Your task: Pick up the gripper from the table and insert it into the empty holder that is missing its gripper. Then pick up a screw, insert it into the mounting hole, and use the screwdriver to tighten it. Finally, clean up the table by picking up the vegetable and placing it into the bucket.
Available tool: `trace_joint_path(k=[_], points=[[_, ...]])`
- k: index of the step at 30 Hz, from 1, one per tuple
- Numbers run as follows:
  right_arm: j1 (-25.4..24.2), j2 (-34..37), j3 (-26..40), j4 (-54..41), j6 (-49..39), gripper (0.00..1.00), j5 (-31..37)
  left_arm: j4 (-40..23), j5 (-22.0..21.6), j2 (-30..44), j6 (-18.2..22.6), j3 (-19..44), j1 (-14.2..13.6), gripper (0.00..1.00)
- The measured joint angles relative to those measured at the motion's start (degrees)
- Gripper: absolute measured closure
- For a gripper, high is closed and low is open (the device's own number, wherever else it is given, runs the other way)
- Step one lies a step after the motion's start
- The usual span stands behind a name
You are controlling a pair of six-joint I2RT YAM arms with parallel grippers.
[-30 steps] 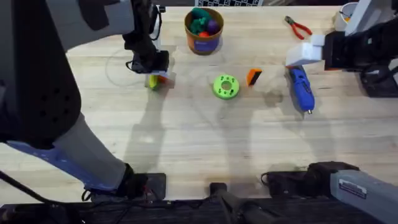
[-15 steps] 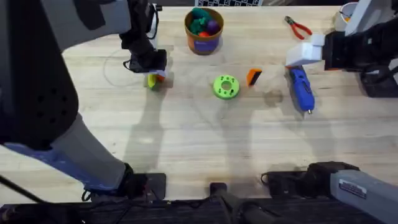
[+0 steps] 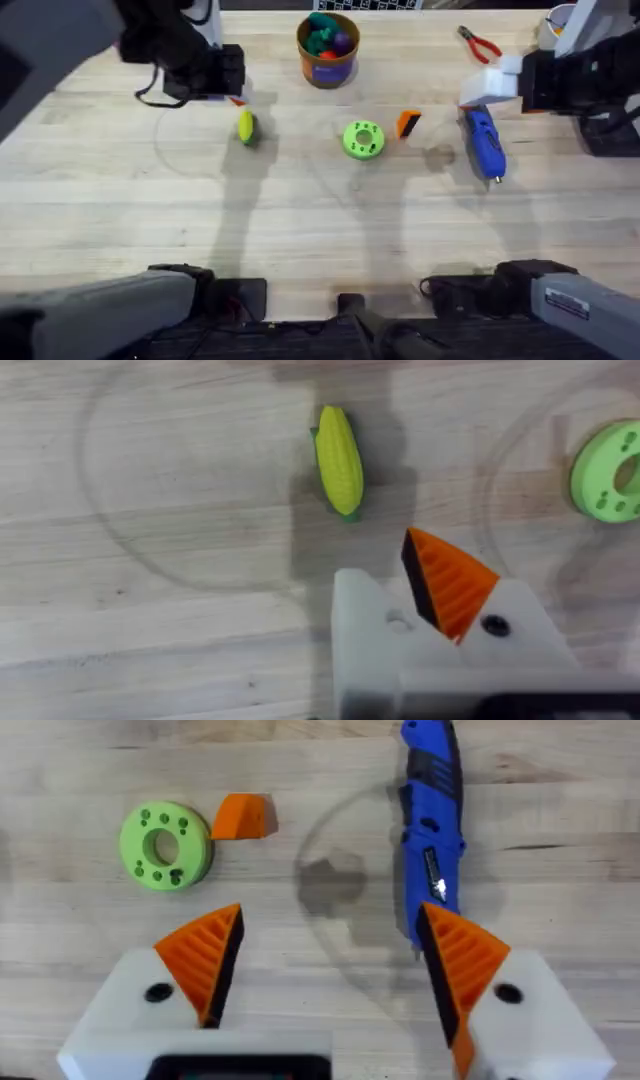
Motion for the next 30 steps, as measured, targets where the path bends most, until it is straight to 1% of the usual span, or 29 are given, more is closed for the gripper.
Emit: trace_joint_path(k=[6, 7, 8, 10, 12, 13, 14, 30], points=[[0.0, 0.0, 0.0, 0.0, 0.0, 0.008, 0.0, -1.2, 0.0, -5.0, 0.0, 0.0, 0.0, 0.995], [0.0, 0.0, 0.0, 0.0, 0.0, 0.008, 0.0, -1.2, 0.0, -5.3, 0.1, 0.0, 0.0, 0.957], [0.0, 0.0, 0.0, 0.0, 0.0, 0.008, 0.0, -1.2, 0.0, -5.5, 0.0, 0.0, 0.0, 0.797], [0.0, 0.0, 0.0, 0.0, 0.0, 0.008, 0.0, -1.3, 0.0, -5.5, 0.0, 0.0, 0.0, 0.509], [0.0, 0.0, 0.0, 0.0, 0.0, 0.008, 0.0, -1.5, 0.0, -5.5, 0.0, 0.0, 0.0, 0.186], [0.0, 0.0, 0.0, 0.0, 0.0, 0.007, 0.0, -1.5, -0.1, -5.5, -0.2, 0.0, 0.0, 0.063], [0.0, 0.0, 0.0, 0.0, 0.0, 0.008, 0.0, -1.5, -0.2, -5.5, -0.3, 0.0, 0.0, 0.026], [0.0, 0.0, 0.0, 0.0, 0.0, 0.008, 0.0, -1.2, -0.7, -5.5, -0.3, 0.0, 0.0, 0.015]])
